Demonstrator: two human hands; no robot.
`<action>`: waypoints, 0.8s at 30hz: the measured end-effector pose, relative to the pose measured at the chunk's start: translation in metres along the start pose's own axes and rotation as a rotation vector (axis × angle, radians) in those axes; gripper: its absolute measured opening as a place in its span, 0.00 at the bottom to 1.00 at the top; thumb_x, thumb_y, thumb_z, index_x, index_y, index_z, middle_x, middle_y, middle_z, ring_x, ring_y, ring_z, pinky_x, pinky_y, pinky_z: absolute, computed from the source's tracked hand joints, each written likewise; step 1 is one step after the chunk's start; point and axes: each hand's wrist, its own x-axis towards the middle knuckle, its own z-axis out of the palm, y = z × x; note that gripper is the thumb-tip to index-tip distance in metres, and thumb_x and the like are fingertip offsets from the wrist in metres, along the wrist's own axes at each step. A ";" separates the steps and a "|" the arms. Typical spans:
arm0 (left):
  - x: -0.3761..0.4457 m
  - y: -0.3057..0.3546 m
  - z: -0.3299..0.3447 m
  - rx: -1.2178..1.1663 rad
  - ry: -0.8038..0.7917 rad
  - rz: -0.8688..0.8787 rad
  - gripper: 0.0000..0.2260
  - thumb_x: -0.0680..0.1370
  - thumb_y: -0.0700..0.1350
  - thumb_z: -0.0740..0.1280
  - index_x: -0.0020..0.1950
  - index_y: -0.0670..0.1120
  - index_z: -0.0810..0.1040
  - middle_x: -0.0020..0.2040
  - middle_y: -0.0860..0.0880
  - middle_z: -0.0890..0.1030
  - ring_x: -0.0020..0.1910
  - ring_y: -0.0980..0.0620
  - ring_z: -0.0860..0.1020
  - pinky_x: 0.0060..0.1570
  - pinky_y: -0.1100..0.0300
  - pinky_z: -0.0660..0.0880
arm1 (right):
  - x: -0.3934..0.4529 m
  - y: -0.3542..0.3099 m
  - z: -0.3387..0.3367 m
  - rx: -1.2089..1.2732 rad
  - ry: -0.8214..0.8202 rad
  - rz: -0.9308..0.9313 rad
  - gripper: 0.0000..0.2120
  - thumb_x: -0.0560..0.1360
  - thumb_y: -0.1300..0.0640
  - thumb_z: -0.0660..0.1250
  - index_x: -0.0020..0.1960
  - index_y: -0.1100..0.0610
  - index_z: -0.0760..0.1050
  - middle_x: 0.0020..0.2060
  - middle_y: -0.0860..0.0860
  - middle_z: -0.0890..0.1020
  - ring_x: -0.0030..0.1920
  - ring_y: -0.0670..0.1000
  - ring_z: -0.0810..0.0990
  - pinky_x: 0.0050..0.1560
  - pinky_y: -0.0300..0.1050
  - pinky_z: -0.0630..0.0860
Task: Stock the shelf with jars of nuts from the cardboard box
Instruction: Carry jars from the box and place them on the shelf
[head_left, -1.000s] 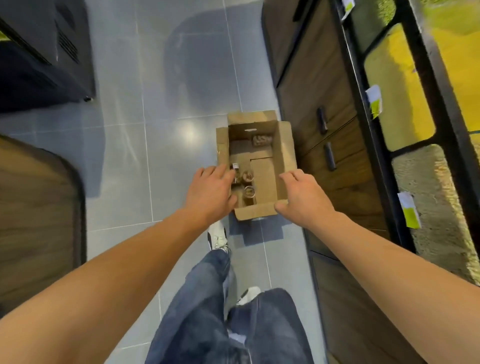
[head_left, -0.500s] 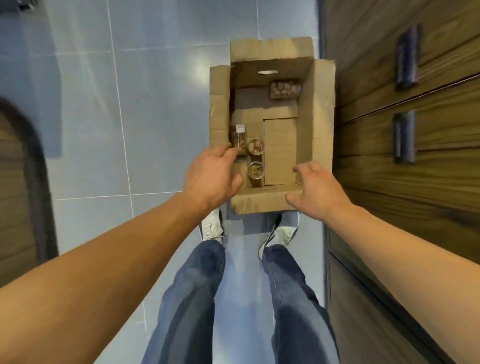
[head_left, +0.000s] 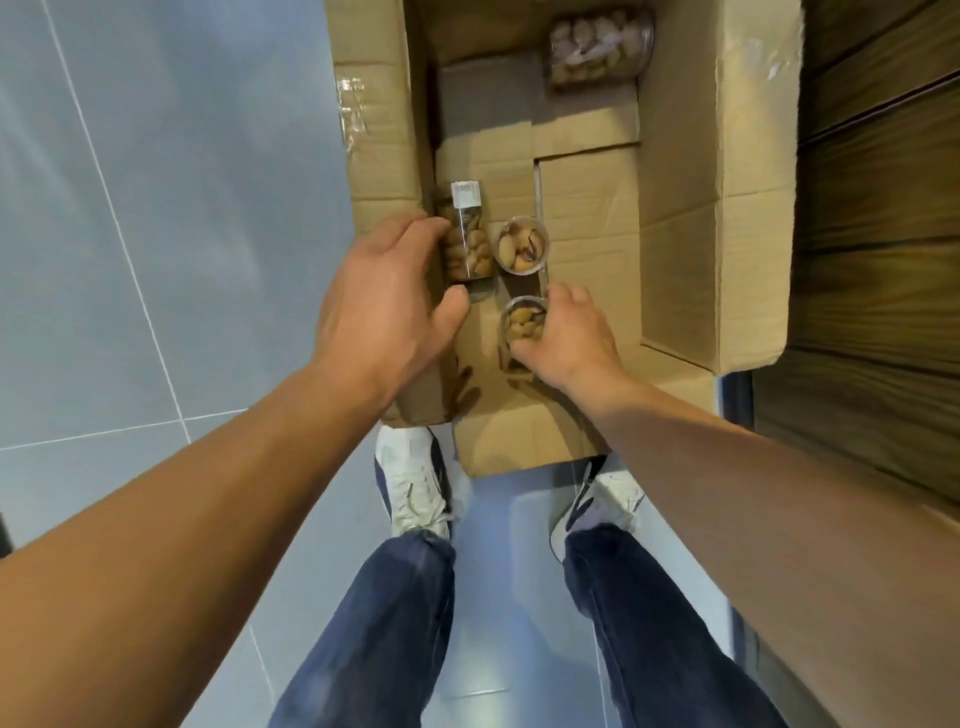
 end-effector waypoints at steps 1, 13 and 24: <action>0.003 -0.003 0.004 0.000 0.002 0.013 0.24 0.76 0.50 0.67 0.72 0.47 0.71 0.70 0.47 0.72 0.68 0.46 0.70 0.64 0.56 0.65 | 0.007 -0.002 0.008 -0.001 0.004 0.024 0.34 0.70 0.48 0.74 0.71 0.56 0.64 0.65 0.55 0.69 0.64 0.59 0.71 0.60 0.52 0.71; 0.025 0.002 0.040 -0.012 -0.029 0.097 0.25 0.76 0.47 0.68 0.72 0.47 0.69 0.71 0.47 0.71 0.70 0.48 0.67 0.64 0.63 0.57 | 0.023 0.012 0.015 0.124 0.093 0.090 0.33 0.68 0.50 0.76 0.68 0.55 0.65 0.62 0.55 0.74 0.60 0.58 0.76 0.58 0.51 0.75; 0.101 0.027 0.123 0.219 -0.159 0.195 0.32 0.73 0.47 0.72 0.74 0.49 0.64 0.74 0.45 0.65 0.71 0.41 0.65 0.67 0.45 0.68 | 0.040 0.058 -0.037 0.060 0.198 -0.012 0.30 0.70 0.51 0.72 0.69 0.53 0.66 0.62 0.53 0.69 0.56 0.60 0.77 0.56 0.54 0.75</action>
